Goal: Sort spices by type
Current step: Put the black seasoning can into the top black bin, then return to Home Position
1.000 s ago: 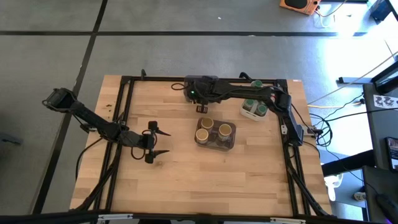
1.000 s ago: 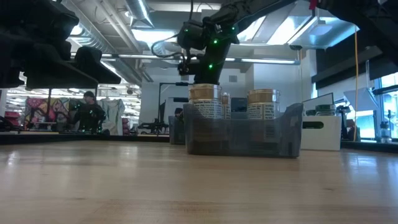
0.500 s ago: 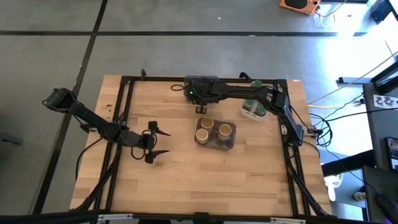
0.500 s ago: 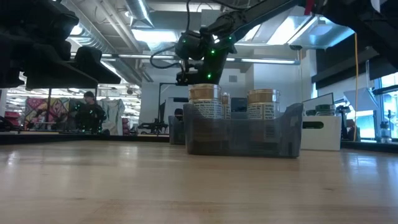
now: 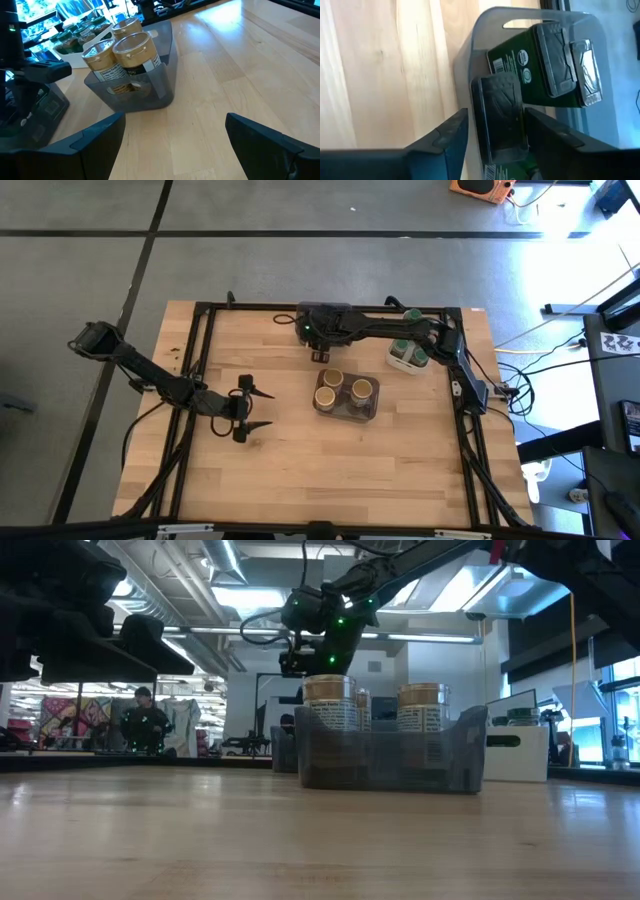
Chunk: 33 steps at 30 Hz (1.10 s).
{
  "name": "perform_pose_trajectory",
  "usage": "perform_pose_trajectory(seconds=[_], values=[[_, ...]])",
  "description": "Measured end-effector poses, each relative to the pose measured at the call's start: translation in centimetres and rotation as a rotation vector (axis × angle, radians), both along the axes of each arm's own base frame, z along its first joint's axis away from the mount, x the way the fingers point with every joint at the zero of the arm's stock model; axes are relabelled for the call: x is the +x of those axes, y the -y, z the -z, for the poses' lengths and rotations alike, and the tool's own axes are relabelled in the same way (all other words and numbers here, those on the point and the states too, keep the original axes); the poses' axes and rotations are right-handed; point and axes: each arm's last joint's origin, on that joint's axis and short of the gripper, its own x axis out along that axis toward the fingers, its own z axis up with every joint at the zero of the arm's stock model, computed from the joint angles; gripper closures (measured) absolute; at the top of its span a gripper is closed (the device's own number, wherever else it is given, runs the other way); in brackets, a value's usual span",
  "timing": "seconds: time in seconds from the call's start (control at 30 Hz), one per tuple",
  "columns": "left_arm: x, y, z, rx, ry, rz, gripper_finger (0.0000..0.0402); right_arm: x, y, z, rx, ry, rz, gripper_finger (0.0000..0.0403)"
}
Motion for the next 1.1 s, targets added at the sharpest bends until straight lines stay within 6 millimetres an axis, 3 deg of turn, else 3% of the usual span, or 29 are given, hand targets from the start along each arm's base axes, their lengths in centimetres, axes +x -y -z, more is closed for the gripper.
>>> perform_pose_trajectory(seconds=[0.33,0.53,0.63,0.83,1.1], values=[[0.0,0.0,0.0,-0.001,0.0,0.0,0.0059,0.8,0.1,-0.8,-0.025,0.098,0.007,0.0193],[0.0,0.0,0.0,-0.003,0.0,-0.001,0.0059,1.0,-0.5,-4.2,-0.067,0.074,0.044,0.0192],[0.0,0.0,0.0,-0.003,0.0,-0.001,0.0059,1.1,-2.3,-6.7,-0.043,0.073,0.042,0.0192],[0.0,0.0,0.0,-0.015,0.004,-0.009,0.0059,0.3,-7.9,-10.4,0.018,0.002,0.013,0.0193],[0.0,0.0,0.0,-0.032,0.009,-0.016,0.0084,-1.4,-14.4,-12.1,0.209,-0.073,-0.097,0.0234]])
